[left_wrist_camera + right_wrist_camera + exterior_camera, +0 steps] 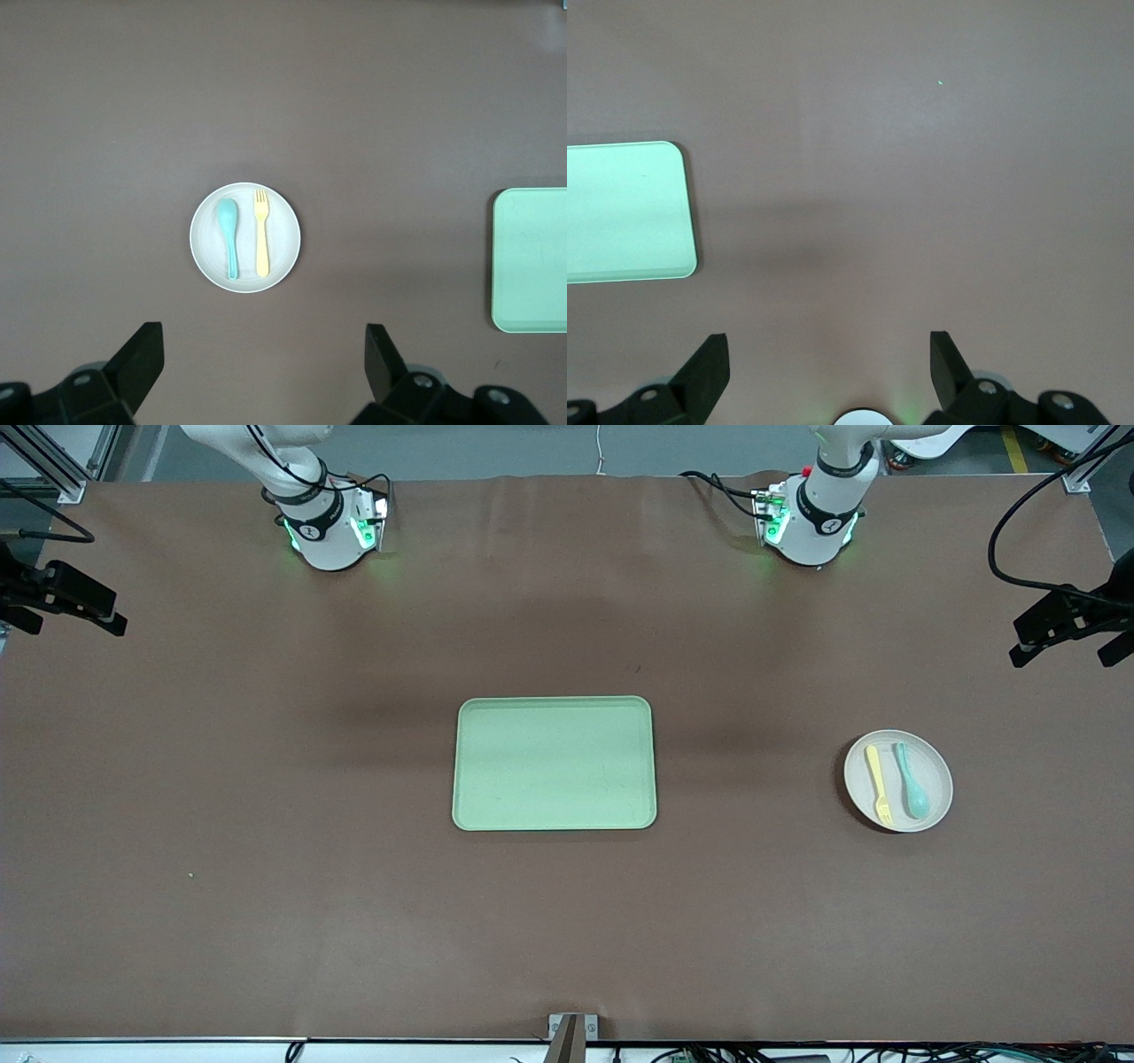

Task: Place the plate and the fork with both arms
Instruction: 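Reach the left gripper down to the rim of the white plate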

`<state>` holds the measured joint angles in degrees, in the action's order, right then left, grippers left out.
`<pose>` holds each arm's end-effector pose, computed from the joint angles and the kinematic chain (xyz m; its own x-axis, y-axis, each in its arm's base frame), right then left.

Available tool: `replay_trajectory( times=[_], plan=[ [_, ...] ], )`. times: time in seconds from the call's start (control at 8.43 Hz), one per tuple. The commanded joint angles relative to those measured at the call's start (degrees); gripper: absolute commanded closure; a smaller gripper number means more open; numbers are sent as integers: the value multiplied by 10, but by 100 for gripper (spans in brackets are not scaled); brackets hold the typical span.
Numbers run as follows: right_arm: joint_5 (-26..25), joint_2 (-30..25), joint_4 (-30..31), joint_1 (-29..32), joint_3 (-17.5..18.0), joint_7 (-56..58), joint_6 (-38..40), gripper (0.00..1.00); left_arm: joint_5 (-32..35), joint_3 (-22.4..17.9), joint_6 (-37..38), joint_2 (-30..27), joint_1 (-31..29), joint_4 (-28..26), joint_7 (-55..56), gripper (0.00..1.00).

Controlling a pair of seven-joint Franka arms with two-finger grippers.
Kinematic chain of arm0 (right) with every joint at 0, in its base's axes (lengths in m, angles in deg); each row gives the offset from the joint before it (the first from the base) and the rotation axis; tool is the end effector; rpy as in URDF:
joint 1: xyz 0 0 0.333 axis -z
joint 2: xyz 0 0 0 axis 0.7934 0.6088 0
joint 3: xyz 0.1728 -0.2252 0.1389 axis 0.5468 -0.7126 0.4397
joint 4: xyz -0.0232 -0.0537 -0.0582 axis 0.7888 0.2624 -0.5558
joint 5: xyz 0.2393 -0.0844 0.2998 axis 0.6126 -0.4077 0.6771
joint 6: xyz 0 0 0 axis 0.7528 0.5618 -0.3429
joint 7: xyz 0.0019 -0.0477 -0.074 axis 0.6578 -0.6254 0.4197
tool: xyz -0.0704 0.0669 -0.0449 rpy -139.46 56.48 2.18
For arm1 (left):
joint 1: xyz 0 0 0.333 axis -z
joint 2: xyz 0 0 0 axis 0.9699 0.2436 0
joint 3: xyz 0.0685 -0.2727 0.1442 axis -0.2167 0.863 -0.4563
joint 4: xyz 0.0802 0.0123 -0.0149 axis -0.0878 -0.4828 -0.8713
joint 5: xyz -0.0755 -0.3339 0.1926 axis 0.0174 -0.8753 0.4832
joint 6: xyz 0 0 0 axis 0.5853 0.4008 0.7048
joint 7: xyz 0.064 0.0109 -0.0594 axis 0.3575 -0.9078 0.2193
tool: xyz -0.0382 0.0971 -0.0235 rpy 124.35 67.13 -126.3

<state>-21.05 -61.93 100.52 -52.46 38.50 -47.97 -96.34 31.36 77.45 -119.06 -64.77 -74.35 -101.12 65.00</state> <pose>0.5391 0.0025 0.6829 0.9977 -0.0384 -0.0550 -0.0385 -0.9993 -0.0016 0.5517 -0.0056 0.6535 0.9934 -0.0207 0.1130 -0.0196 -0.9998 -0.0102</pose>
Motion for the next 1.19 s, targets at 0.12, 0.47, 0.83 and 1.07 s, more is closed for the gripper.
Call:
replay_trajectory(
  times=[0.12, 0.47, 0.83, 1.07],
  plan=[
    [-40, -7, 11, 1, 0, 7, -8, 0, 2, -3, 39, 9, -9, 9, -6, 0],
    [-37, -5, 18, -10, 1, 6, -10, 0, 6, -3, 59, 113, -59, 7, -50, 1],
    [-37, -4, 20, -12, 1, 5, -18, 0, -38, -1, -44, 238, -135, 8, -138, 0],
    [-36, -4, 20, -11, 1, 5, -21, 0, -83, 1, -105, 318, -173, 7, -198, 0]
  ],
)
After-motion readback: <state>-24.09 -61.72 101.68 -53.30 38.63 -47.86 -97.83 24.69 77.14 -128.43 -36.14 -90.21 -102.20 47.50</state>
